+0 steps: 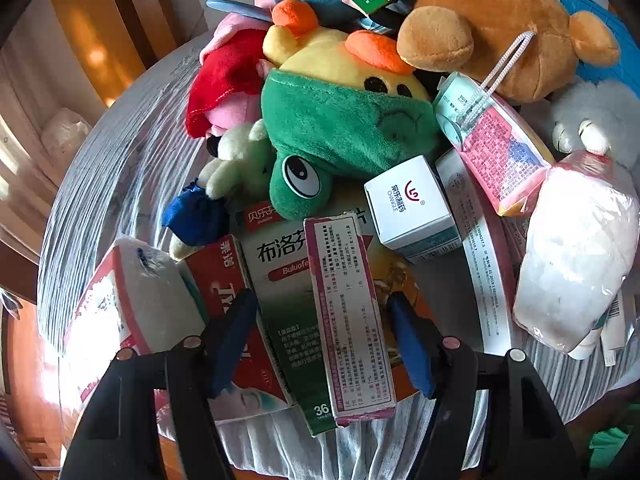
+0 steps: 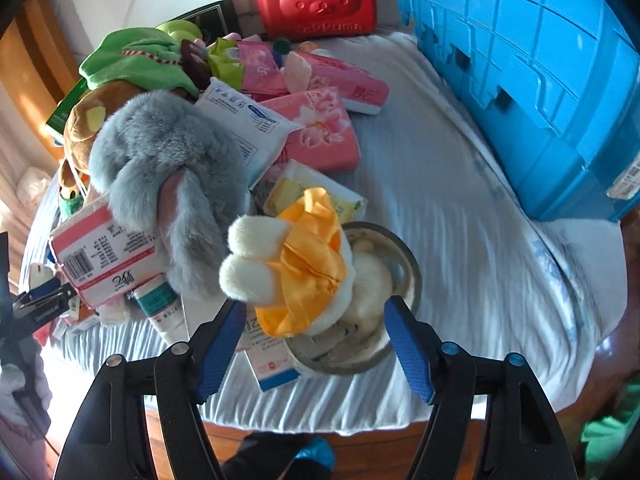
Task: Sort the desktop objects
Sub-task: 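Grasp the pink medicine box with the left tool while the right tool grasps the yellow-ribboned plush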
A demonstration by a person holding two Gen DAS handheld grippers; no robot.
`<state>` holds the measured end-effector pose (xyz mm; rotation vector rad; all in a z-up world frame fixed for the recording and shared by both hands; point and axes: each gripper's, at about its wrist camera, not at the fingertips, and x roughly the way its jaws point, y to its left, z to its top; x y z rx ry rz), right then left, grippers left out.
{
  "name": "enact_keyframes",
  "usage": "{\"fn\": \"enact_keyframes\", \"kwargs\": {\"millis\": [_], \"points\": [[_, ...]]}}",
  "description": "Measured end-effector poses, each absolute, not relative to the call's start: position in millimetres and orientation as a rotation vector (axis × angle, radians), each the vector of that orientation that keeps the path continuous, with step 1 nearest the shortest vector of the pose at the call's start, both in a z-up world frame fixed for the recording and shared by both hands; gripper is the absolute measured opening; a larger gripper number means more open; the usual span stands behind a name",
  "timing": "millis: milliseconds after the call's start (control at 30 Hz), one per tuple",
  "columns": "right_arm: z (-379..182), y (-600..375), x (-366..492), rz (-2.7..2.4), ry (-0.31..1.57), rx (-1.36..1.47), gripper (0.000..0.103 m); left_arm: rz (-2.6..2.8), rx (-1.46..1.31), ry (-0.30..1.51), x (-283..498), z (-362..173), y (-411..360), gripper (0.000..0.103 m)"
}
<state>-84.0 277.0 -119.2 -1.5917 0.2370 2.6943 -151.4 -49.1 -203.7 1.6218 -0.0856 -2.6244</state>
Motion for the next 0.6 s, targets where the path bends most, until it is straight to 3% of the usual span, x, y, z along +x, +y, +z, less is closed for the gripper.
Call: {"fn": "enact_keyframes", "kwargs": {"millis": [67, 100, 167, 267, 600], "points": [[-125.4, 277.5, -91.5, 2.683, 0.244, -1.601, 0.072, -2.636, 1.634, -0.053, -154.1, -202.9, -50.2, 0.046], [-129.8, 278.9, -96.5, 2.676, 0.258, -1.612, 0.071, -2.654, 1.645, -0.018, -156.0, -201.8, -51.7, 0.029], [-132.6, 281.0, -101.2, 2.674, 0.277, -1.616, 0.050, -2.674, 1.674, 0.031, -158.4, -200.2, -53.3, 0.028], [-124.5, 286.3, -100.0, 2.711, 0.330, -1.588, 0.034, -2.712, 1.648, 0.014, -154.7, -193.5, -52.2, 0.028], [-85.2, 290.9, -96.7, 2.818, 0.381, -1.442, 0.028, -2.841, 1.431, -0.005, -135.2, -133.0, -58.3, 0.028]]}}
